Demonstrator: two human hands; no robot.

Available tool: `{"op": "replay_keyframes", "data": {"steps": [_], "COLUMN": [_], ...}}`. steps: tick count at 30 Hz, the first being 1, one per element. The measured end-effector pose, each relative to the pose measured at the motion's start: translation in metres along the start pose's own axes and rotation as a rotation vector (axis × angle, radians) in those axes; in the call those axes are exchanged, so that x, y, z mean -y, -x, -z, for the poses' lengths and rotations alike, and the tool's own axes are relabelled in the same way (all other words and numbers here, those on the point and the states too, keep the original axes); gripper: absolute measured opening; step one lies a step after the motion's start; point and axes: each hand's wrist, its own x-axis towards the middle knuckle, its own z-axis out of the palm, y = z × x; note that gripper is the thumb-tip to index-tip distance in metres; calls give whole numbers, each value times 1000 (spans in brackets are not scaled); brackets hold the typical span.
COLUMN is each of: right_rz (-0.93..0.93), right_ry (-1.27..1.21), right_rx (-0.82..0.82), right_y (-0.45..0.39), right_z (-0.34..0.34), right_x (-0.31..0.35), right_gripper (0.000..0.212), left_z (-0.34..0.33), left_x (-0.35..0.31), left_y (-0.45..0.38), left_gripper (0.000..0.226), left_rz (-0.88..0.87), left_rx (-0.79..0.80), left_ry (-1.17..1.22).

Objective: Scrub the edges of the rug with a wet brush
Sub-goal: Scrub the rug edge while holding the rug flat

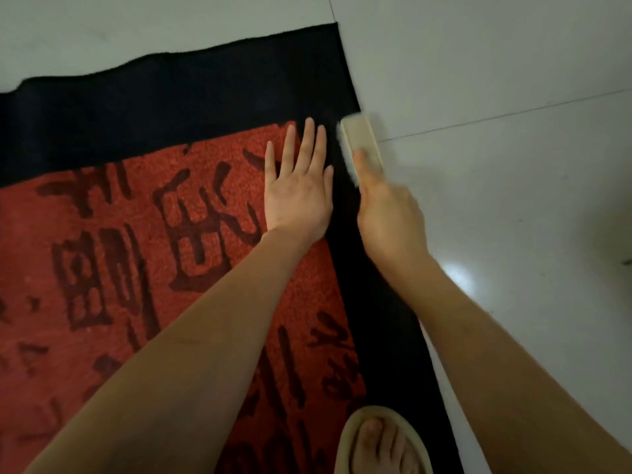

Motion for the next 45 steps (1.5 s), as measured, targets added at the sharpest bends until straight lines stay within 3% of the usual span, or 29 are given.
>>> {"op": "replay_keyframes", "data": {"steps": [3,6,8,13,16,19,25,30,36,41,45], "right_rz": [-18,-28,-9,54,-119,-246,-174,-183,-181,-251,-225], "right_ry": [-25,72,113,-108,-242,-219,-290,-277,-251,-266,-264], "right_rx": [-12,95,127,14,-7,72,-22,137,7,82,-38], "right_y": [-10,76,82,1,37,101,51,144,51,124,42], "right_z": [3,-8,-6,9,12,-2,-17,-12,-9,-2,-2], "right_x": [6,-2,-2,13,8,4,3,-4,-4,-21,-25], "right_gripper": [59,71,72,56,45,25,28,30,28,26,26], "left_z": [2,0,0,5,3,2,2,1,5,5,2], "left_x": [1,2,2,8,10,6,12,12,11,4,-15], "left_y": [-4,-1,-1,-3,-5,-5,-7,-7,-9,-8,-11], "left_gripper": [56,57,56,53,54,55,54,55,54,55,60], "left_rz": [-14,-13,-20,-53,-33,-6,-35,-34,-15,33,141], "left_rx": [-3,-15,-26,-15,-38,-58,-52,-57,-21,1,17], "left_ry": [18,14,9,65,83,77,102,50,54,37,39]}}
